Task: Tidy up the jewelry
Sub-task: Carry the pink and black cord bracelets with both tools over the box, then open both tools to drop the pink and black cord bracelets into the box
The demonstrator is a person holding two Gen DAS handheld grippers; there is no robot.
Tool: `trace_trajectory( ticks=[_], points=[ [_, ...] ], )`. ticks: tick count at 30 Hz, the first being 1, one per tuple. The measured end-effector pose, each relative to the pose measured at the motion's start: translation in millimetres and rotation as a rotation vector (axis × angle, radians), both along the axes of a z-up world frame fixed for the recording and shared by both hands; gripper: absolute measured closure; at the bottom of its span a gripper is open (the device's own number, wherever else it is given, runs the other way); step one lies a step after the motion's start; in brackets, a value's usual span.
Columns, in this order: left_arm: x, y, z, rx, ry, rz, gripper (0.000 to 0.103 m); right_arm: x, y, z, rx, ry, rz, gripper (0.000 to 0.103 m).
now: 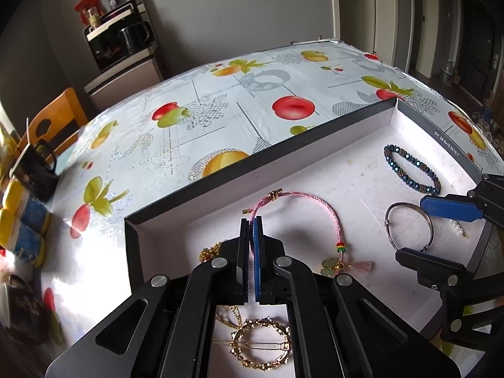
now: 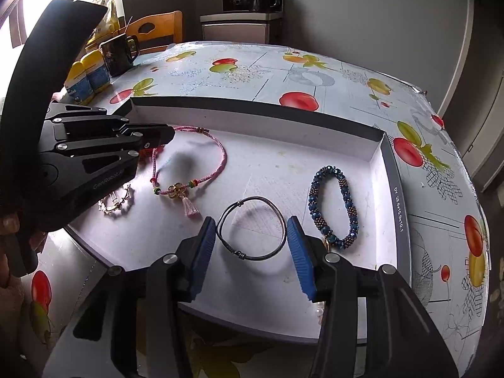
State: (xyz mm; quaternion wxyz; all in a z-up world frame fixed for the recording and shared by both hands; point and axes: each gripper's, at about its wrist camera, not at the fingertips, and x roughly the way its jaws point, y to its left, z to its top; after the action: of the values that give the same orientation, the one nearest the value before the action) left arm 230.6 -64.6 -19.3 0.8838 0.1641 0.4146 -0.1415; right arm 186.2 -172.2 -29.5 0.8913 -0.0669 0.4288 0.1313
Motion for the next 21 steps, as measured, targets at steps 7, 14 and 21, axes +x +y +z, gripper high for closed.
trace_trajectory(
  ticks=[7, 14, 21],
  points=[
    [0.9, -1.2, -1.4, 0.016, 0.007, 0.004, 0.101, 1.9, -0.7, -1.8, 0.015, 0.015, -0.005, 0.056],
    [1.6, -1.4, -1.9, 0.015, 0.013, 0.006, 0.1, 2.1, -2.3, -2.2, 0.026, 0.019, -0.008, 0.056],
    [-1.0, -1.5, 1.4, 0.012, -0.01, 0.005, 0.076, 1.2, -2.4, -1.9, 0.027, 0.016, -0.011, 0.055]
  ],
)
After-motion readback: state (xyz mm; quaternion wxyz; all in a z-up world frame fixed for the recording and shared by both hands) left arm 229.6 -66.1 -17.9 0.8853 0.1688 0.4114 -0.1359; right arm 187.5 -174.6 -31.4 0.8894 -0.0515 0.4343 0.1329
